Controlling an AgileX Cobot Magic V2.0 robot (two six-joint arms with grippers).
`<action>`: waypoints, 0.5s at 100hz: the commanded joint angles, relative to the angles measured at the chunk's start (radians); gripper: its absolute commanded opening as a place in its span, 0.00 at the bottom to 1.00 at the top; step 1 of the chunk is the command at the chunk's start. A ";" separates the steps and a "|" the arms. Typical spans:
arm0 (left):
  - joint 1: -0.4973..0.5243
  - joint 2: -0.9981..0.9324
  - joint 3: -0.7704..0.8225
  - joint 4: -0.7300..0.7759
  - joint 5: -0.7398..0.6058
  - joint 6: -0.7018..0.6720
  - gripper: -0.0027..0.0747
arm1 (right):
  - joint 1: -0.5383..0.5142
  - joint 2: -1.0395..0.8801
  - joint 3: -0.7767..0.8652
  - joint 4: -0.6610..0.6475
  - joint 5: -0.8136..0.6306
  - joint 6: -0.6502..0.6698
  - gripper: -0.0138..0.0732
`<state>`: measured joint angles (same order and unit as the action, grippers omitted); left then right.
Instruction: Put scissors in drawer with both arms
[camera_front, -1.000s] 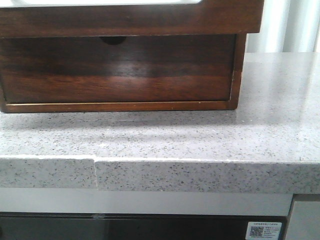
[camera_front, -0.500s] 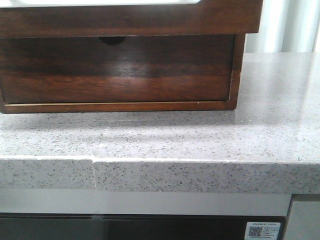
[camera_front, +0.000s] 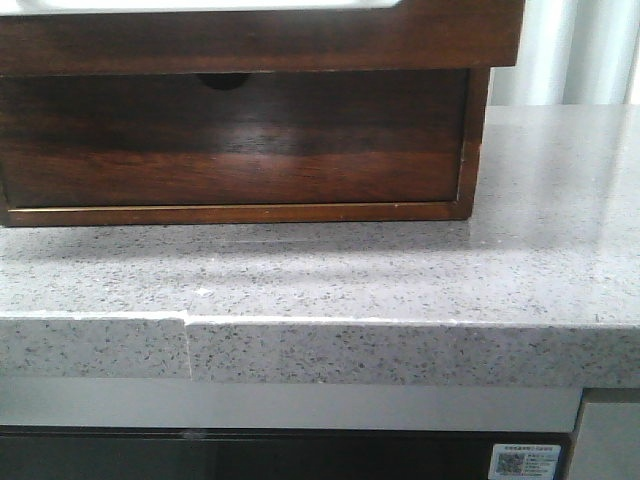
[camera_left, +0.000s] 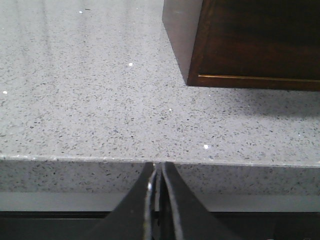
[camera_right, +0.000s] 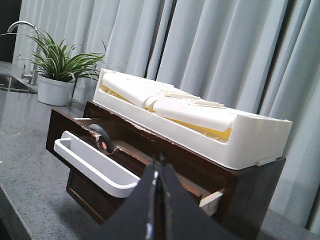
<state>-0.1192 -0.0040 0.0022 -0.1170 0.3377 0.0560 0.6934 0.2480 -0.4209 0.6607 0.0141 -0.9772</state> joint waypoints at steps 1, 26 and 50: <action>0.003 -0.031 0.024 -0.020 -0.016 -0.007 0.01 | -0.007 0.007 -0.022 0.004 -0.064 -0.001 0.12; 0.003 -0.031 0.024 -0.020 -0.016 -0.007 0.01 | -0.046 0.000 0.105 0.004 -0.303 -0.001 0.12; 0.003 -0.031 0.024 -0.020 -0.016 -0.007 0.01 | -0.262 0.000 0.295 -0.408 -0.447 0.490 0.12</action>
<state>-0.1192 -0.0040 0.0022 -0.1170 0.3397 0.0555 0.5259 0.2406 -0.1538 0.4473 -0.3451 -0.7473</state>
